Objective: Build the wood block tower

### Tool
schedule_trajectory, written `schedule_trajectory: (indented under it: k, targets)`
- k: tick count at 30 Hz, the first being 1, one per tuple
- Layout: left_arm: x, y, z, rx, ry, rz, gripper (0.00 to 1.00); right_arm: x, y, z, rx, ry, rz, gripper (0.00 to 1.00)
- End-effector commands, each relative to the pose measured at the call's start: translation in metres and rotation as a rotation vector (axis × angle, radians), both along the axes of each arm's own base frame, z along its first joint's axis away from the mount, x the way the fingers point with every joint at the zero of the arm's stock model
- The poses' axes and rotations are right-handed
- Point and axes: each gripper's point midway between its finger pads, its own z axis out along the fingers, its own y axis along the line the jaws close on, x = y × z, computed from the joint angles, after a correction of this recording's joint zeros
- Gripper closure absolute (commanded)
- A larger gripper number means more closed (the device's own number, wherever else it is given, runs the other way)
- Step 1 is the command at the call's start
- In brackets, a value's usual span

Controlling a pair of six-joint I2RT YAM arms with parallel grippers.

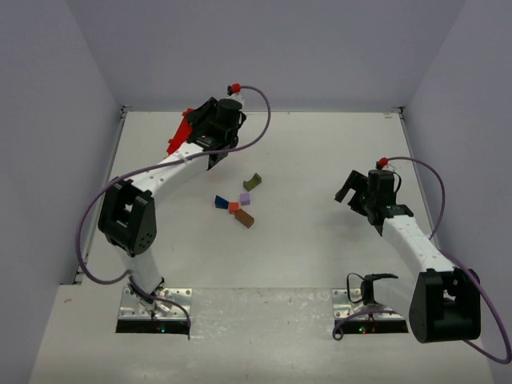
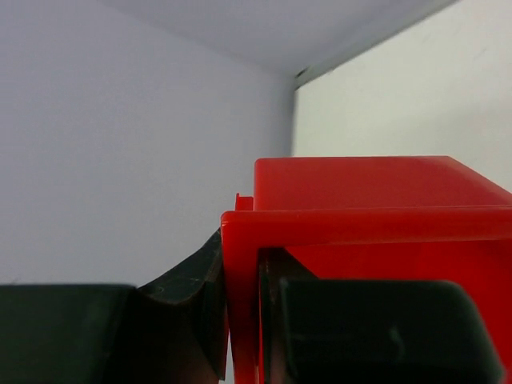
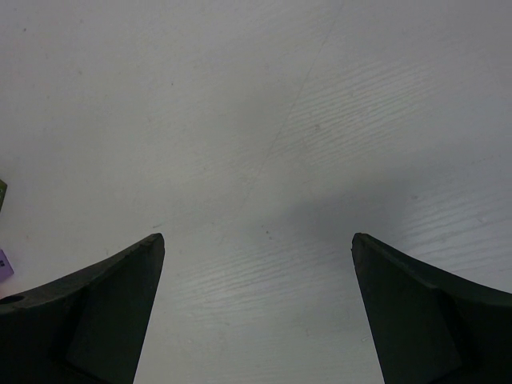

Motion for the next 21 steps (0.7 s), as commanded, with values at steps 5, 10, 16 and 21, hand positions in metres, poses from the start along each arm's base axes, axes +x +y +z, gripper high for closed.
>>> schedule_trajectory:
  k: [5,10,16,21]
  targets:
    - [0.039,0.037,-0.003,-0.862,-0.212,-0.167,1.0,0.016,0.0,0.023,0.002,-0.094,0.006,0.01]
    - [0.05,0.109,-0.048,-1.122,-0.177,0.142,1.0,0.015,0.001,0.023,0.005,-0.088,0.01,0.01]
    - [0.036,0.169,-0.107,-1.338,-0.23,0.535,1.0,0.014,0.001,0.022,0.008,-0.076,0.008,0.01]
    - [0.021,0.188,-0.138,-1.393,-0.331,0.745,0.92,0.013,0.0,0.021,0.004,-0.068,0.001,0.01]
